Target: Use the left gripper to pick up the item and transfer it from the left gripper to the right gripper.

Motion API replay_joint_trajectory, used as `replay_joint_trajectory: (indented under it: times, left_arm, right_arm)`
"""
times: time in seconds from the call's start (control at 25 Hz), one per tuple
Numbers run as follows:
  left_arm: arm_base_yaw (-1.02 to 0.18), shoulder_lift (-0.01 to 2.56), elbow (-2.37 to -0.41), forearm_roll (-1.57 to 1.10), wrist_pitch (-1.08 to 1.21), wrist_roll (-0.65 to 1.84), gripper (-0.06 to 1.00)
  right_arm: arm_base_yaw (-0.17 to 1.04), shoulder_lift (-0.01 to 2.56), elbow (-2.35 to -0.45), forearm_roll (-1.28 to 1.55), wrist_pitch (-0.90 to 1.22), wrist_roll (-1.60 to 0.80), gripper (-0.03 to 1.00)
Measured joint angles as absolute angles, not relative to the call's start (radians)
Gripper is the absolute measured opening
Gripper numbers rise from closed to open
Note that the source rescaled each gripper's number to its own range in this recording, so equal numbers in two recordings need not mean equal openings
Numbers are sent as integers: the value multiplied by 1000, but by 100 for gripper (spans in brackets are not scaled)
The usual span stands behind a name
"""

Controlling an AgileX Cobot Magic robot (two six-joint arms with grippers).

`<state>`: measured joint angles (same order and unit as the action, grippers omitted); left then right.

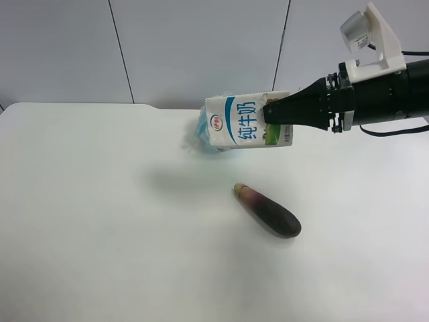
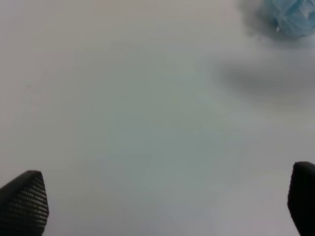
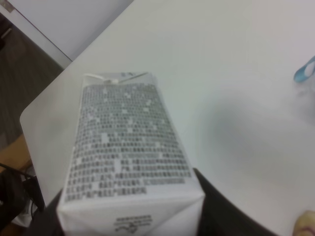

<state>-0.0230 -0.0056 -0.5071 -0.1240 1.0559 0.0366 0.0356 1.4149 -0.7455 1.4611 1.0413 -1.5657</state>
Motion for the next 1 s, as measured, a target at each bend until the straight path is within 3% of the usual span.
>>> replay_joint_trajectory:
  times: [0.44,1.0]
  left_arm:
    - [-23,-6,-507,-124,1056,37,100]
    - [-23,-6,-507,-124,1056,37,100]
  right_arm:
    - [36,1415,-746,1422,1041,-1529,0]
    - [36,1277,-746,1133,922,-1210,0]
